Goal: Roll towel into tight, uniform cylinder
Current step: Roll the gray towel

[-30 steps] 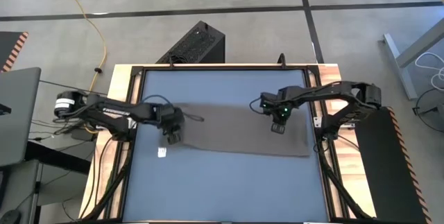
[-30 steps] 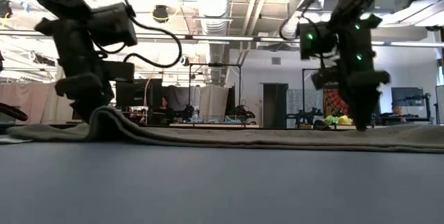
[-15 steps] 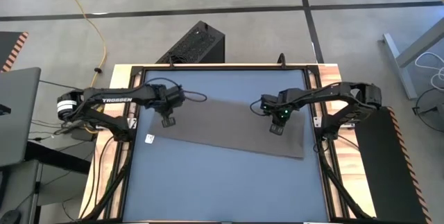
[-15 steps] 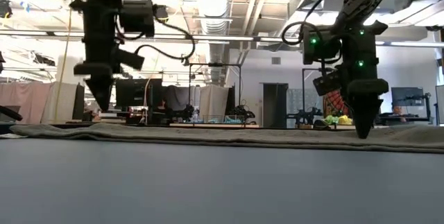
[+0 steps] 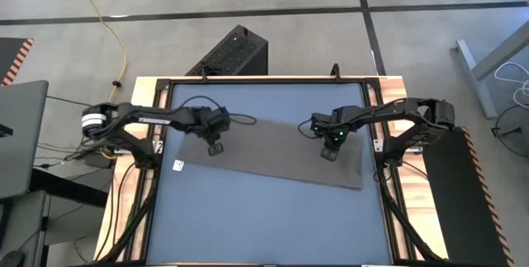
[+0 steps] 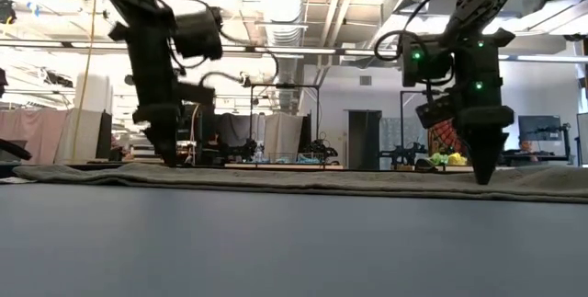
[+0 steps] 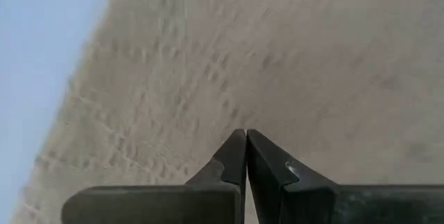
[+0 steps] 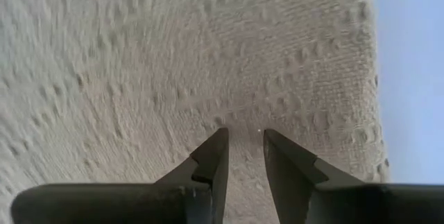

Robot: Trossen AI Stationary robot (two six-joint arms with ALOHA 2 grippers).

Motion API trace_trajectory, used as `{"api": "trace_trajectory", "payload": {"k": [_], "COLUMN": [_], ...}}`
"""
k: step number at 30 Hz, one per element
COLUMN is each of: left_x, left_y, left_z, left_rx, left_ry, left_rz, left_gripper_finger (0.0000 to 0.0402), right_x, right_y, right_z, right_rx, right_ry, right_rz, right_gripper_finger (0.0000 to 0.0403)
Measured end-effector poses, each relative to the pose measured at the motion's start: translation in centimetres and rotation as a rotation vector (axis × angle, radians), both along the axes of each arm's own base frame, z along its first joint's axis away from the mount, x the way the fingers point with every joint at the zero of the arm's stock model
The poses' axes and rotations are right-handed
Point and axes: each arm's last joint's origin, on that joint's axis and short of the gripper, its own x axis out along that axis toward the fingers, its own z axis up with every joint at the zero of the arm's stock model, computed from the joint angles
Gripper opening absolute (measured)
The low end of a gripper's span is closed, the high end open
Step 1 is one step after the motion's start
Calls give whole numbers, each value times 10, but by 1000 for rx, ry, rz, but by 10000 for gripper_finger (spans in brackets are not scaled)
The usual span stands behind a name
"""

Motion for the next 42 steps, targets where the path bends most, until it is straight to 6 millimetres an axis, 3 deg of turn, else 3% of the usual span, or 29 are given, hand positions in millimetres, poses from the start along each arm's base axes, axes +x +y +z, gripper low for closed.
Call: {"api": "trace_trajectory", "payload": {"k": [9,14,18,24,29,32,35,39,42], "left_x": [5,6,9,18,25,37,45,46,44], "left_y": [42,59,70,69,43,13,-30,-74,-85], "left_z": [-26,-15,-4,20,38,37,23,3,-3], "left_rx": [2,48,77,64,-94,-245,-311,-212,-87], "left_ry": [35,-6,-16,-113,-271,-357,-356,-286,-254], "left_rz": [76,117,122,80,-62,-192,-301,-346,-283], "left_gripper_finger": [2,2,2,2,2,2,2,2,2], "right_x": [5,5,16,38,42,38,28,19,16], "right_y": [33,61,85,102,99,96,93,87,85], "right_z": [-5,-15,-13,12,31,32,25,13,5], "right_rx": [14,21,82,110,42,17,3,-4,-3], "right_ry": [-17,-78,-192,-322,-292,-250,-161,-104,-94], "right_rz": [-88,-165,-124,50,130,159,175,153,126], "right_gripper_finger": [117,117,117,117,117,117,117,117,118]}}
